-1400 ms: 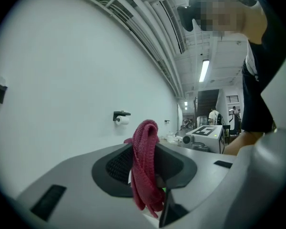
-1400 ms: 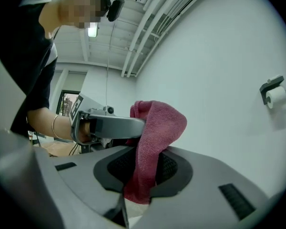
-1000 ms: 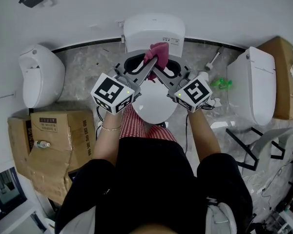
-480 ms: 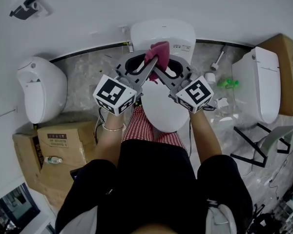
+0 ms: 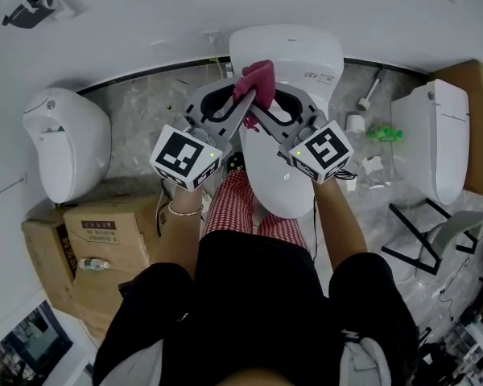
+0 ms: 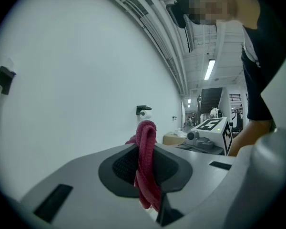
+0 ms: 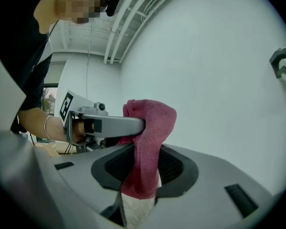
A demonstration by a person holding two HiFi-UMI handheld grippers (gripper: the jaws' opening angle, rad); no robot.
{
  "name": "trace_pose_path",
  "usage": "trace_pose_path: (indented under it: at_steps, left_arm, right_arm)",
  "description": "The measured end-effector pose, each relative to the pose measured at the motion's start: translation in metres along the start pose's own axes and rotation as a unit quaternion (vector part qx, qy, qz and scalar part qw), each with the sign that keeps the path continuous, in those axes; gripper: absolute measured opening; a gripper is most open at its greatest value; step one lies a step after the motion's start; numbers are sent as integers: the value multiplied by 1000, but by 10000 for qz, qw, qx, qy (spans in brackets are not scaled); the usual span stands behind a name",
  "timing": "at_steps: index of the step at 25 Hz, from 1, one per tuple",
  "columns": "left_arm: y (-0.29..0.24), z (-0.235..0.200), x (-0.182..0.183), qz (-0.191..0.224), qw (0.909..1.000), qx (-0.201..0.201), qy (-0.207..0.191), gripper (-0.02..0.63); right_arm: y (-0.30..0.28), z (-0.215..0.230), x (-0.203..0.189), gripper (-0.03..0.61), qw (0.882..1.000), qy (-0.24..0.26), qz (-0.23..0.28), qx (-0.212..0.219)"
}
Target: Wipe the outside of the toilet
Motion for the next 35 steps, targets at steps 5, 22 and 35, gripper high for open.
trace_pose_path:
  at_steps: [5,22,35]
  left_arm:
    - [3,-18,-8,-7,10000,56,46,52]
    - [22,-88,-43,-110,9980,598,167,52]
    - [29,-139,-101,-518,9964,617,276,52]
  right_arm:
    - [-10,5,-10,132,9999,-103,-42,-14]
    - [-10,41,-38,132,9983,-167,-335,-440]
    - [-24,79,-64,34,9903,-386,-280,-1309]
Point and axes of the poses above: the fingertips, and each gripper's own axes: y backward along the fingers, z to its right, x out of its top, the point moved 5 cm from there along y, backward along the fingers, and after that the axes turned 14 degrees about z, right-handed, at the moved point
